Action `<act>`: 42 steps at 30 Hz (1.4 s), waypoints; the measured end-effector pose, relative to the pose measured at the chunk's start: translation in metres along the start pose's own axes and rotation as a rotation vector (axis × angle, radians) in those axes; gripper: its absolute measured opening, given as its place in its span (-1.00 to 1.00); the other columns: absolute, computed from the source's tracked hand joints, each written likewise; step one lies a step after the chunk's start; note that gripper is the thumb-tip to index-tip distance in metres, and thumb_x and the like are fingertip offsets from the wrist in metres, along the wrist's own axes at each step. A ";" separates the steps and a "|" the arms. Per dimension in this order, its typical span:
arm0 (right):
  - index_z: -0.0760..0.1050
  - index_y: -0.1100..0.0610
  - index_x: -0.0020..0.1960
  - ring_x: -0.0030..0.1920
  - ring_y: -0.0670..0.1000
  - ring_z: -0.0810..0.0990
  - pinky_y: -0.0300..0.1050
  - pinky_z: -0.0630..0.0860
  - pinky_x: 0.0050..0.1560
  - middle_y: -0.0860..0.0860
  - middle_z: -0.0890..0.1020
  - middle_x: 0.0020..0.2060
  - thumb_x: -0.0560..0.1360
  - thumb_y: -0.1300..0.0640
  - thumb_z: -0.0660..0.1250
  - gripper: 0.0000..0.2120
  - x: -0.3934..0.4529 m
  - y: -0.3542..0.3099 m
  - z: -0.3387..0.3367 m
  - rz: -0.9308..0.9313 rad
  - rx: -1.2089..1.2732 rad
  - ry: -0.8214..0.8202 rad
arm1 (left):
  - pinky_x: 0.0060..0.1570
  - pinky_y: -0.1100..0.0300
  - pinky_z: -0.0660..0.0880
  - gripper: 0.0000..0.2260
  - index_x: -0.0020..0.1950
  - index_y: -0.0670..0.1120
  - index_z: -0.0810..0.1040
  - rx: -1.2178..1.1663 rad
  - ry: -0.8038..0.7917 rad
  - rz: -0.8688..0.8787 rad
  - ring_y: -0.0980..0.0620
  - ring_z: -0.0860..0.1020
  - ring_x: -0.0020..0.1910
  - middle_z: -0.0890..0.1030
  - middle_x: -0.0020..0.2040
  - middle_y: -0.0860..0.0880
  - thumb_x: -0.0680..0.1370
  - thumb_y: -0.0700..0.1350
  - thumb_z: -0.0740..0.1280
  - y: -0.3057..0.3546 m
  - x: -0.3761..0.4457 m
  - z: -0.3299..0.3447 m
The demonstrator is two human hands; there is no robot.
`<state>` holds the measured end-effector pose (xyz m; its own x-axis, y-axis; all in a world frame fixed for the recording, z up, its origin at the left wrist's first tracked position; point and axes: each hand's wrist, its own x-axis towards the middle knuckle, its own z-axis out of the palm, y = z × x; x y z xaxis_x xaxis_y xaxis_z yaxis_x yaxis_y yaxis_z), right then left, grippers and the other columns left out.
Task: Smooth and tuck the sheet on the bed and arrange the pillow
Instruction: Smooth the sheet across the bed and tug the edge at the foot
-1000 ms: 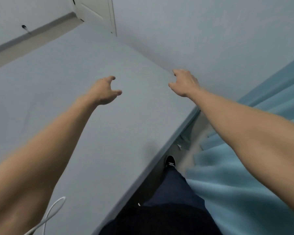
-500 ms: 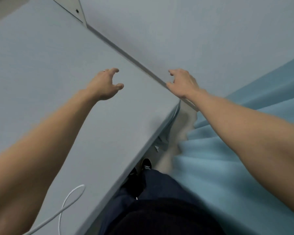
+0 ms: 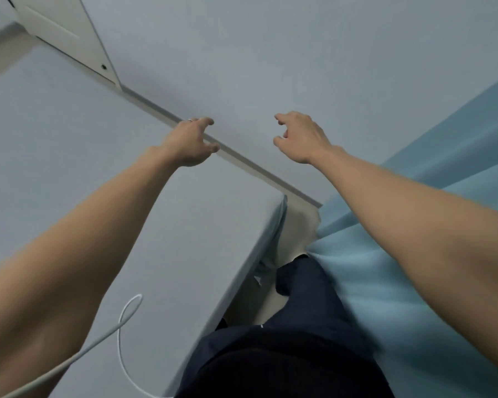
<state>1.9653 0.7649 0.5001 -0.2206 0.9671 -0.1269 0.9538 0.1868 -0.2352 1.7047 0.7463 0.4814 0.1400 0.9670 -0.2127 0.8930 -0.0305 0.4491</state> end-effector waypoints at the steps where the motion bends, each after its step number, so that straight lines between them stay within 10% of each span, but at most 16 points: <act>1: 0.35 0.09 0.47 0.24 0.12 0.53 0.03 0.48 0.13 0.05 0.50 0.33 0.55 0.01 0.25 -0.49 0.011 0.002 0.001 -0.029 0.000 -0.009 | 0.41 -0.09 0.28 -0.41 0.52 -0.04 0.25 0.000 0.005 -0.016 -0.14 0.26 0.48 0.34 0.49 -0.15 0.54 0.07 0.34 0.001 0.009 -0.001; 16: 0.33 0.01 0.50 0.32 0.10 0.53 0.14 0.51 0.24 0.01 0.51 0.39 0.53 0.00 0.26 -0.46 0.279 0.036 -0.019 -0.641 0.044 -0.217 | 0.31 -0.08 0.39 -0.48 0.49 0.01 0.27 -0.123 0.240 -0.554 -0.15 0.37 0.40 0.40 0.44 -0.14 0.56 0.09 0.28 0.041 0.188 -0.016; 42: 0.31 0.13 0.51 0.38 0.13 0.46 0.07 0.46 0.28 0.08 0.46 0.43 0.54 0.00 0.27 -0.44 0.396 -0.209 0.013 -1.196 -0.112 -0.285 | 0.25 -0.07 0.42 -0.46 0.52 0.04 0.21 -0.261 0.516 -1.245 -0.11 0.36 0.40 0.38 0.45 -0.10 0.57 0.09 0.27 -0.059 0.068 -0.060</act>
<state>1.6756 1.1061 0.4862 -0.9892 0.1085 -0.0981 0.1311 0.9551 -0.2657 1.6358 0.8293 0.4919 -0.9121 0.3057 -0.2732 0.1970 0.9111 0.3619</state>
